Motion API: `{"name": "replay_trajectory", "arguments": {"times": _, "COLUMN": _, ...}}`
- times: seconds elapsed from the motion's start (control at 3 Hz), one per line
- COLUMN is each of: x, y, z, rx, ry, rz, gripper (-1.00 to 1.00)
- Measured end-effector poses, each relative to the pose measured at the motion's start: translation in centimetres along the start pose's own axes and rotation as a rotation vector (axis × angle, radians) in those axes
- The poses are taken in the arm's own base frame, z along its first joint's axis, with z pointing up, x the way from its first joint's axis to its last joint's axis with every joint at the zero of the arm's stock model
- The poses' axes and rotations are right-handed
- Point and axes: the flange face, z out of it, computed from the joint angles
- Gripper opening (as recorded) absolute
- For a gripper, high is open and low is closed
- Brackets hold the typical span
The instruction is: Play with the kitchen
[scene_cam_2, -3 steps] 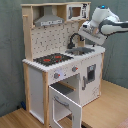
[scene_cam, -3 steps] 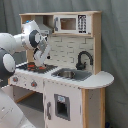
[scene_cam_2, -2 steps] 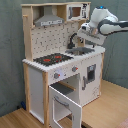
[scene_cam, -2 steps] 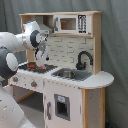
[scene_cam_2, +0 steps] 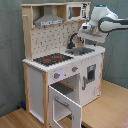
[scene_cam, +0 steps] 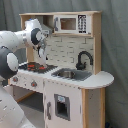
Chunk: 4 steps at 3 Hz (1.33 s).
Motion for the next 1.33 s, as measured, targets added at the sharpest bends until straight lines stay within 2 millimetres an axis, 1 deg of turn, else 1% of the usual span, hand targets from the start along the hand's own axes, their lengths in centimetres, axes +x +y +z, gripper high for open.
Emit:
{"name": "replay_trajectory", "arguments": {"times": 0.67, "x": -0.7, "y": 0.0, "z": -1.0, "rx": 0.06, "ry": -0.008, "rz": -0.171, "gripper": 1.0}}
{"name": "replay_trajectory", "arguments": {"times": 1.0, "x": -1.7, "y": 0.2, "z": -0.8, "rx": 0.098, "ry": -0.014, "rz": -0.271, "gripper": 1.0}}
{"name": "replay_trajectory", "arguments": {"times": 1.33, "x": -3.2, "y": 1.1, "z": 0.0, "rx": 0.134, "ry": -0.011, "rz": -0.35, "gripper": 1.0}}
